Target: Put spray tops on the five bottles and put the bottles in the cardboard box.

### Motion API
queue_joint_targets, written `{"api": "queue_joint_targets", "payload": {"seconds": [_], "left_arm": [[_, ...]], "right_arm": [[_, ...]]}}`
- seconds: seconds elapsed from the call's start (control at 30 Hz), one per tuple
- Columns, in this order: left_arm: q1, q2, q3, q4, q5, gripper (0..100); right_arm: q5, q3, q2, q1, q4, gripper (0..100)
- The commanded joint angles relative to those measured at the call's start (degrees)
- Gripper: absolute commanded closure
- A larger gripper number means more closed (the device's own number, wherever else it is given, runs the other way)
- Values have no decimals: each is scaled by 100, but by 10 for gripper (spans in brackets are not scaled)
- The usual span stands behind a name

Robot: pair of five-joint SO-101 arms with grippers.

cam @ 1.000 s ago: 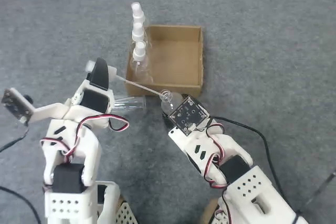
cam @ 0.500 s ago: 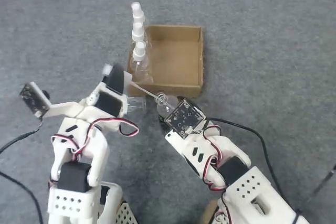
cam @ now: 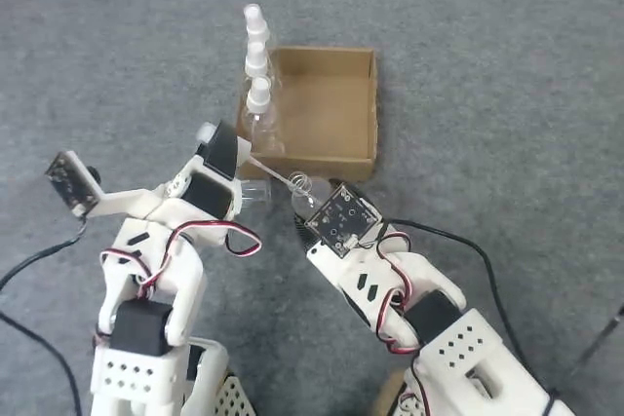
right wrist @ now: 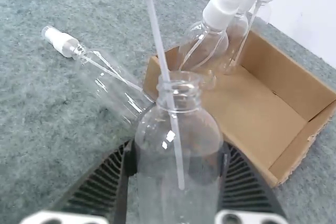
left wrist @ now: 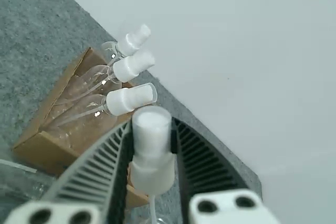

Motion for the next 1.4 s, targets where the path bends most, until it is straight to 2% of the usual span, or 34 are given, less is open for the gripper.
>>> {"api": "queue_joint_targets", "payload": {"seconds": [0.0, 0.17, 1.0, 1.2, 1.37], "left_arm": [[167, -79, 13, -185, -229, 990], [536, -79, 75, -176, -484, 989], [607, -79, 233, -176, -976, 989], [1143, -79, 347, -158, -1292, 989], [1187, -79, 391, -167, -1301, 989]], "right_arm": [[62, -79, -189, -40, -136, 880], [62, -79, -189, -31, -136, 880], [62, -79, -189, -31, -127, 880], [62, -79, -189, -31, -127, 880], [62, -79, -189, -22, -127, 880]]}}
